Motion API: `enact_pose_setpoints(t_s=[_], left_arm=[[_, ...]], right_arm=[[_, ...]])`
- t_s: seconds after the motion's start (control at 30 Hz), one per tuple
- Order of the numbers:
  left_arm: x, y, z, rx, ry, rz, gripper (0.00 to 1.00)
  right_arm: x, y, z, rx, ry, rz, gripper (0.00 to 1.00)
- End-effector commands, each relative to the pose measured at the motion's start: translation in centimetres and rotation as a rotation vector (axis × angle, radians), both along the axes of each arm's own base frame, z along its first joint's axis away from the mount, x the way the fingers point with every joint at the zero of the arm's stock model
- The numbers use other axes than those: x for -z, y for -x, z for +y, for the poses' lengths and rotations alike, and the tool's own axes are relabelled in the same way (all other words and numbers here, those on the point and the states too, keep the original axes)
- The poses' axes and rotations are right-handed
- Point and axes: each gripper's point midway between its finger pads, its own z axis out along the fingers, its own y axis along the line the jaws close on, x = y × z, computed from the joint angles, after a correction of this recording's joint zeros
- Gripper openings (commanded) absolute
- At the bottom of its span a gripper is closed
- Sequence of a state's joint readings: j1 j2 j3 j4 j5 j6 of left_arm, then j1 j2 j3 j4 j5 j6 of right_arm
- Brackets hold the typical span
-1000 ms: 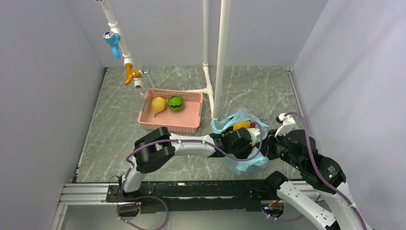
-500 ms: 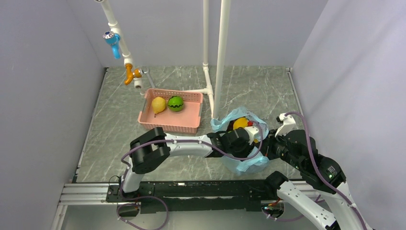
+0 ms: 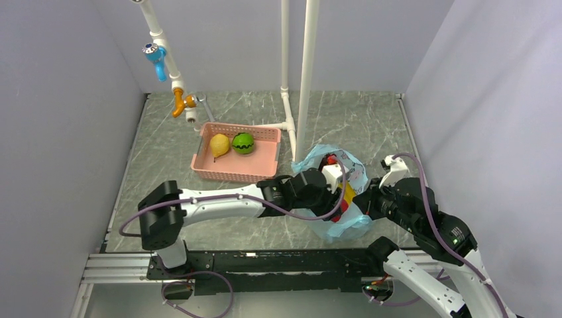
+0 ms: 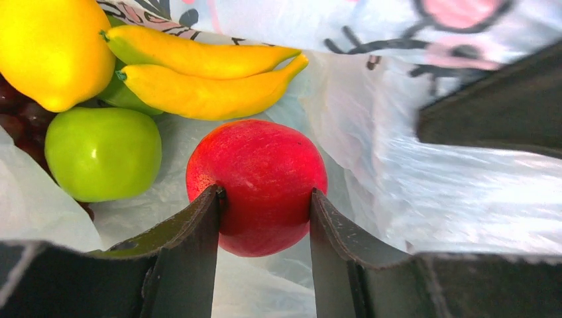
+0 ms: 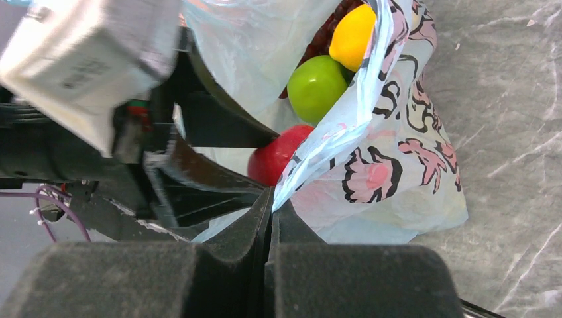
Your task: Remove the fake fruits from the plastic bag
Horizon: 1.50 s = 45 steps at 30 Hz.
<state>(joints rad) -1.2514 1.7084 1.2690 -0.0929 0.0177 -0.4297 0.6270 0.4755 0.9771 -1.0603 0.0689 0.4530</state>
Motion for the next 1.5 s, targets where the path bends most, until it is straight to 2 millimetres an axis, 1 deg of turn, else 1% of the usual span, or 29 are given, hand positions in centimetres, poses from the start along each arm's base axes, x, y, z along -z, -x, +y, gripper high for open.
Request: enact_pose_setpoints(t_s=[0.0, 0.07, 0.13, 0.23, 0.33, 0.37, 0.4, 0.43, 0.5, 0.57, 0.63, 0.67, 0.73, 0.83, 0.9, 0.93, 0.97, 1.03, 1.1, 1.17, 1.23, 1.37, 1.43, 1.47], left_arm=[[-2.9, 0.0, 1.0, -0.004, 0.054, -0.043, 0.21], [-3.9, 0.2, 1.6, -0.001, 0.064, -0.051, 0.21], [-5.3, 0.4, 2.4, 0.009, 0.092, -0.072, 0.21], [-6.7, 1.5, 3.8, 0.075, 0.122, -0.086, 0.21], [-7.5, 1.4, 6.5, 0.047, 0.099, -0.124, 0.15], [-8.5, 1.3, 7.8, 0.026, 0.109, -0.145, 0.15], [-8.4, 1.4, 8.5, 0.023, 0.102, -0.152, 0.15], [-9.5, 1.3, 9.8, 0.002, 0.126, -0.177, 0.15], [-10.6, 1.5, 11.7, -0.016, 0.162, -0.207, 0.16], [-10.8, 1.5, 13.8, -0.051, 0.176, -0.224, 0.18], [-10.8, 0.8, 16.1, -0.127, 0.158, -0.243, 0.18], [-10.4, 0.3, 17.2, -0.164, 0.137, -0.248, 0.18], [-9.6, -1.3, 20.1, -0.295, 0.092, -0.255, 0.18], [-8.1, -4.2, 24.9, -0.520, 0.026, -0.241, 0.18], [-7.6, -5.7, 27.5, -0.632, 0.005, -0.239, 0.18], [-7.6, -6.6, 28.8, -0.685, 0.013, -0.247, 0.17], [-7.6, -7.1, 29.4, -0.711, 0.020, -0.256, 0.16], [-7.6, -8.7, 30.7, -0.777, 0.028, -0.270, 0.18], [-7.6, -10.4, 31.1, -0.805, 0.029, -0.279, 0.17], [-7.9, -12.5, 30.8, -0.819, 0.040, -0.277, 0.17], [-7.7, -15.0, 30.4, -0.839, 0.032, -0.262, 0.15], [-6.9, -20.1, 28.5, -0.839, 0.014, -0.251, 0.11], [-6.1, -22.6, 27.3, -0.815, -0.015, -0.227, 0.07], [-5.4, -23.7, 26.8, -0.805, -0.048, -0.213, 0.05]], right_arm=[[-1.2, -0.6, 0.6, -0.008, -0.025, -0.033, 0.00], [-1.1, -0.7, 0.7, -0.009, -0.023, -0.029, 0.00], [-1.1, -0.7, 0.7, -0.011, -0.023, -0.029, 0.00], [-1.0, -0.7, 0.8, -0.015, -0.020, -0.027, 0.00], [-0.9, -0.7, 0.9, -0.020, -0.019, -0.024, 0.00], [-0.9, -0.8, 0.9, -0.021, -0.019, -0.022, 0.00], [-0.9, -0.7, 1.0, -0.023, -0.019, -0.022, 0.00], [-0.9, -0.7, 1.0, -0.026, -0.020, -0.022, 0.00], [-0.9, -0.8, 1.0, -0.025, -0.018, -0.023, 0.00], [-0.9, -0.8, 1.0, -0.028, -0.016, -0.022, 0.00], [-0.8, -0.8, 1.0, -0.028, -0.014, -0.019, 0.00], [-0.8, -0.8, 1.0, -0.028, -0.014, -0.020, 0.00], [-0.8, -0.8, 1.1, -0.028, -0.015, -0.022, 0.00], [-0.8, -0.8, 1.1, -0.032, -0.014, -0.021, 0.00], [-0.8, -0.8, 1.1, -0.034, -0.016, -0.021, 0.00], [-0.8, -0.8, 1.1, -0.034, -0.017, -0.022, 0.00], [-0.8, -0.8, 1.1, -0.033, -0.017, -0.022, 0.00], [-0.8, -0.7, 1.1, -0.034, -0.019, -0.024, 0.00], [-0.9, -0.7, 1.1, -0.033, -0.019, -0.026, 0.00], [-0.9, -0.8, 1.1, -0.034, -0.018, -0.024, 0.00], [-0.8, -0.8, 1.1, -0.033, -0.017, -0.023, 0.00], [-0.8, -0.7, 1.1, -0.029, -0.020, -0.021, 0.00], [-0.9, -0.7, 0.9, -0.023, -0.021, -0.025, 0.00], [-0.9, -0.7, 0.9, -0.021, -0.023, -0.026, 0.00]])
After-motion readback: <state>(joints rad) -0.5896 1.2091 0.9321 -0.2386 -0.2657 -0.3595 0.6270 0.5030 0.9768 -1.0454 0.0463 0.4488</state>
